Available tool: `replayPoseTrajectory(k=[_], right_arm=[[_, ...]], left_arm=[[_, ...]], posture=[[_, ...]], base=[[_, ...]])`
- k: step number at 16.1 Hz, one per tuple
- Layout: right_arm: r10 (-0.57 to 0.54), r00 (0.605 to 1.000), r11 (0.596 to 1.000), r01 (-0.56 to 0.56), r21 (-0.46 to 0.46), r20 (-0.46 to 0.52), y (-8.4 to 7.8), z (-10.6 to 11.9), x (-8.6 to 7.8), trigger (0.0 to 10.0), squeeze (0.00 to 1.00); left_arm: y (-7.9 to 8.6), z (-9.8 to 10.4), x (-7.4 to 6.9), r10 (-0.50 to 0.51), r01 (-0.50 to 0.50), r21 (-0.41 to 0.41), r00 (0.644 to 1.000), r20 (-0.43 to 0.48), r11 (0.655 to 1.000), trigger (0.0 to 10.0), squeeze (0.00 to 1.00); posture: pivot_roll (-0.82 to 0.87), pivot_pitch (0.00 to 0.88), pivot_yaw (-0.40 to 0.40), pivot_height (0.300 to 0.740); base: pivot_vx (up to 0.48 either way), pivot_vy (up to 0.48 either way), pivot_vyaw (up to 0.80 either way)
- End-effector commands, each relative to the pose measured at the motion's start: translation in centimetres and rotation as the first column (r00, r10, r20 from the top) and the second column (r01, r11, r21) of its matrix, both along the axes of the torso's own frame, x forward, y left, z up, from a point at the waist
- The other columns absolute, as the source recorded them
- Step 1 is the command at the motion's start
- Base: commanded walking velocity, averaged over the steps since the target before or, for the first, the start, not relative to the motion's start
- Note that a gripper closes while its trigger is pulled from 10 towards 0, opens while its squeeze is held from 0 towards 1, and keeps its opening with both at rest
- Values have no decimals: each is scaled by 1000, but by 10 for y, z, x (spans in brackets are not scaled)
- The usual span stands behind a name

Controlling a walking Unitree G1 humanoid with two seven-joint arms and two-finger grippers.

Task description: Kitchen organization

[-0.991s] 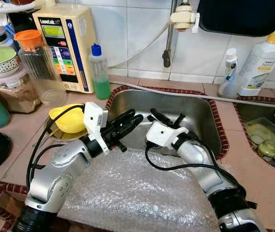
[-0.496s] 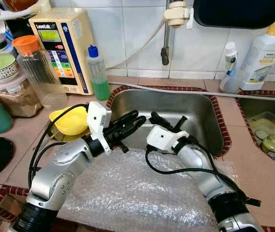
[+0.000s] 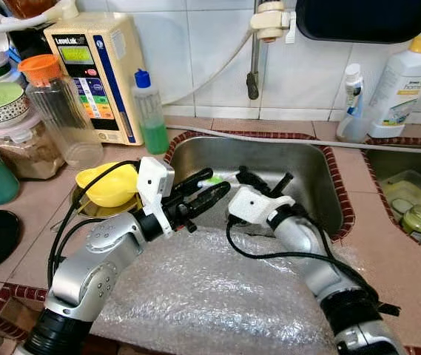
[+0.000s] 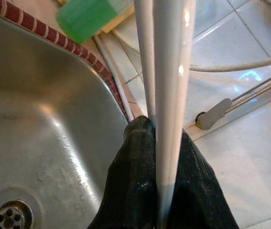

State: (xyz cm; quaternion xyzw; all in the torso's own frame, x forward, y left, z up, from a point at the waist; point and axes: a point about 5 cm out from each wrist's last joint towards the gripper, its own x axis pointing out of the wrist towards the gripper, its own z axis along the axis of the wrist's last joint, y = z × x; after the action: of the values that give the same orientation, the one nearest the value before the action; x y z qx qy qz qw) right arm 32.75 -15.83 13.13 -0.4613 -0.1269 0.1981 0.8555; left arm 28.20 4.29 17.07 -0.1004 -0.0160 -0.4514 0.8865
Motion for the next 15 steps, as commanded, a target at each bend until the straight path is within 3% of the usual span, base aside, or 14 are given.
replayPoseTrajectory(k=[1,5,9,15], right_arm=[[-39,999,999,39,7,30,-6,10,7,0,0],[-109,994,993,109,-42,1,-15,3,17,0,0],[-188,980,981,184,-61,-62,-22,-7,29,0,0],[-295,939,955,286,-78,-177,-32,-26,34,0,0]], left_arm=[[1,-4,1,7,-6,22,1000,-13,1000,10000,1000],[7,0,3,25,-25,35,1000,-5,999,10000,1000],[23,-15,-1,42,-37,103,998,-49,994,10000,1000],[20,-28,-10,24,-16,160,998,-52,987,10000,1000]], posture=[[-43,0,97,740],[-36,0,89,740],[-28,0,90,740],[-1,0,82,740]], base=[[0,0,0],[0,0,0],[0,0,0],[0,0,0]])
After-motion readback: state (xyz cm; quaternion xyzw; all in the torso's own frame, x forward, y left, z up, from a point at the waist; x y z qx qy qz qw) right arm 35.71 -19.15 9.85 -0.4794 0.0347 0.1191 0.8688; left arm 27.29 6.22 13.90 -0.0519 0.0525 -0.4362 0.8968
